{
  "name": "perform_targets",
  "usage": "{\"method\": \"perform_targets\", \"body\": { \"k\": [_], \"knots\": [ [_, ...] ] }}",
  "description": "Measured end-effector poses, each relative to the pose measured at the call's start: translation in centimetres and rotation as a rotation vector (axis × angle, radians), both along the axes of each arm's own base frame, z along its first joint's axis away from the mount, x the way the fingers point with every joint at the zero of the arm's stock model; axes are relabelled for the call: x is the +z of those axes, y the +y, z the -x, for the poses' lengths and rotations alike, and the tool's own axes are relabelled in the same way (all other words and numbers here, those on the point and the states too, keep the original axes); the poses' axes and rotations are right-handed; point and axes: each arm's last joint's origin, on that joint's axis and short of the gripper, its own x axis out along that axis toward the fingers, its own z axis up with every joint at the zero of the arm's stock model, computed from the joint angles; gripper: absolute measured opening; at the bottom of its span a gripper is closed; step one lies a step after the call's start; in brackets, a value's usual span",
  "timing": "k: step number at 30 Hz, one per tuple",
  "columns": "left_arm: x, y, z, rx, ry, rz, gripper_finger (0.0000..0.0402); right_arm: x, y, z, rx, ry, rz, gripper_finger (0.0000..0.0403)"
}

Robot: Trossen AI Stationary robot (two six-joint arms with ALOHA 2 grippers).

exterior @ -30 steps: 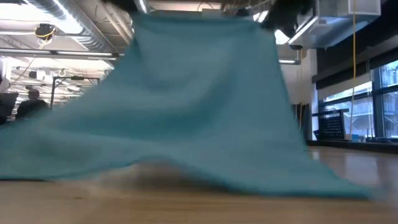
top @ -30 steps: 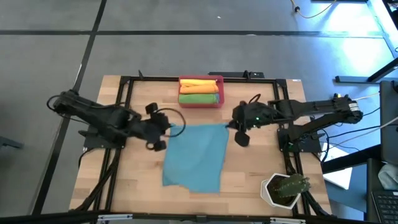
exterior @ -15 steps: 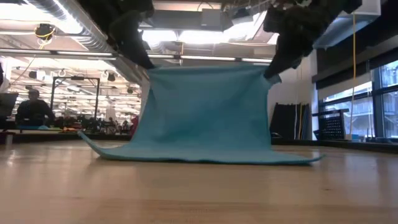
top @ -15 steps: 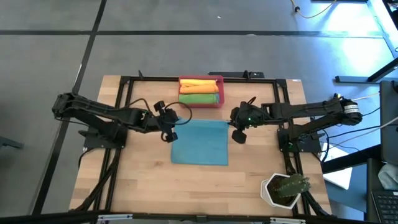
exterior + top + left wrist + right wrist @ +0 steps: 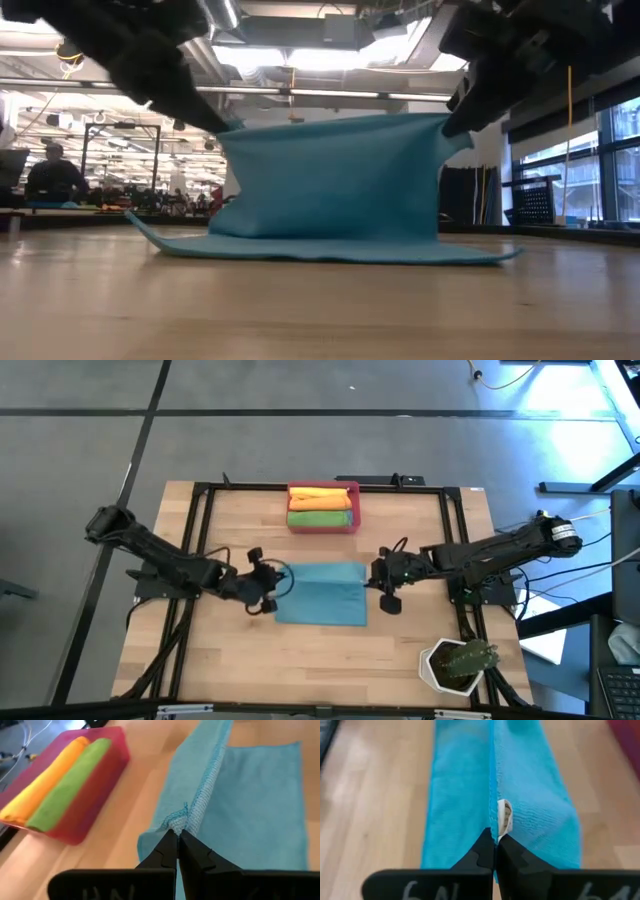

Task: Roll microfiber towels into tight, uniform cylinder then place into a basket
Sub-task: Fold the blue microfiber towel

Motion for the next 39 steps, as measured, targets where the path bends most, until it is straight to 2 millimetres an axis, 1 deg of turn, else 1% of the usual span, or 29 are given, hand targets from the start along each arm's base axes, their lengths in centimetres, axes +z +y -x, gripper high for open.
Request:
{"method": "perform_targets", "body": {
  "k": [5,8,11,16,20,23,26,31,34,39],
  "knots": [
    [-1.2,-1.8,1.0,-0.075,-0.029,0.004,0.0,-1.0,1.3,-0.1,0.091,-0.036,-0.053,0.0005],
    [-1.7,-2.5,1.5,-0.112,-0.034,0.006,0.0,-1.9,1.8,-0.2,0.106,-0.043,-0.078,0.0005],
    [-2.4,-2.8,1.8,-0.131,-0.01,-0.003,0.0,-3.1,2.2,-0.4,0.116,-0.009,-0.078,0.0005],
    [-3.4,-3.3,1.6,-0.2,0.055,0.034,0.0,-4.9,2.7,-1.2,0.126,0.035,-0.082,0.0007],
    [-4.1,-3.5,1.3,-0.264,0.098,0.104,0.001,-5.8,3.1,-1.6,0.186,0.047,-0.133,0.0028],
    [-4.2,-3.6,1.3,-0.305,0.113,0.149,0.0033,-6.1,3.2,-1.7,0.208,0.066,-0.172,0.0054],
    [-4.2,-3.7,1.3,-0.316,0.118,0.182,0.0063,-6.0,3.5,-1.7,0.221,0.07,-0.201,0.0081],
    [-4.3,-3.9,1.3,-0.357,0.133,0.231,0.0108,-5.9,3.9,-1.6,0.236,0.066,-0.205,0.0116],
    [-4.1,-3.9,1.4,-0.374,0.134,0.248,0.0121,-5.9,3.7,-1.7,0.209,0.058,-0.176,0.0126],
    [-3.0,-3.8,1.6,-0.387,0.086,0.27,0.0123,-5.9,3.6,-1.8,0.176,0.046,-0.127,0.0128]
  ]
}}
